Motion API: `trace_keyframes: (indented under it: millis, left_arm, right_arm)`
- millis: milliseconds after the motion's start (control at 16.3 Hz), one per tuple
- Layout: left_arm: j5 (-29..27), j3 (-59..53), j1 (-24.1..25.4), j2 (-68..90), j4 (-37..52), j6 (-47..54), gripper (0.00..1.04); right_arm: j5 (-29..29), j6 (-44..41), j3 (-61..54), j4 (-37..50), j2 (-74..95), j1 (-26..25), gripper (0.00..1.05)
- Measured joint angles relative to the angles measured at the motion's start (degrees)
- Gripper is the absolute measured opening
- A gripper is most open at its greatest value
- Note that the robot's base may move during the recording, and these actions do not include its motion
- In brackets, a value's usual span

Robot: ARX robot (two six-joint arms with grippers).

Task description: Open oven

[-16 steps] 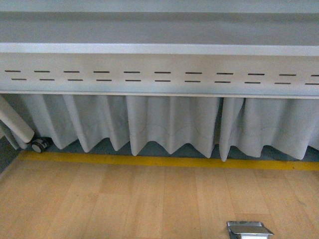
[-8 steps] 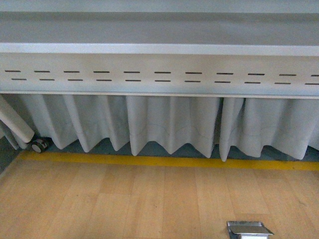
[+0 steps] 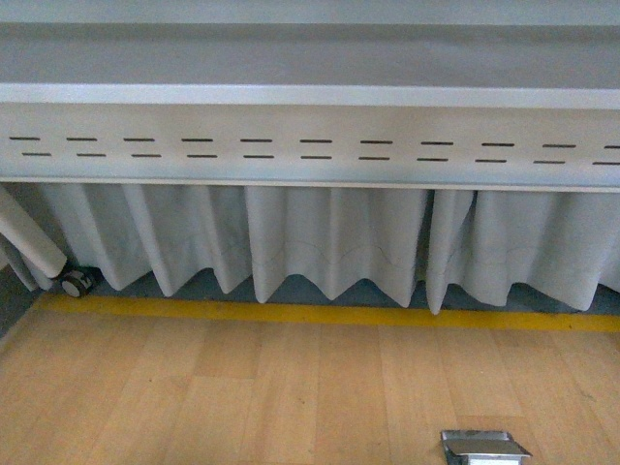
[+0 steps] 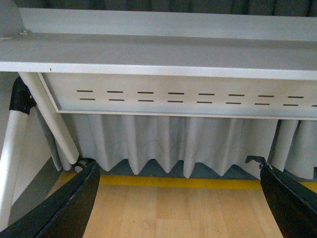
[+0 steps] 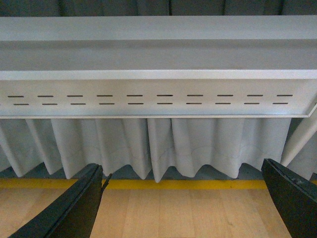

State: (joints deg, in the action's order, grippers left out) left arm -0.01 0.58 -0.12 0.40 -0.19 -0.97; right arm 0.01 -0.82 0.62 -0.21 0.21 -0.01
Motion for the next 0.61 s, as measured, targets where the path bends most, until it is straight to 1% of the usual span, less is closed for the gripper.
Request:
trace_keyframes:
  millis: [615]
  left_arm:
    - [0.0,0.0,0.0,0.0,0.0,0.0,0.98]
  right_arm:
    - [0.0,0.0,0.0,0.0,0.0,0.0,0.98]
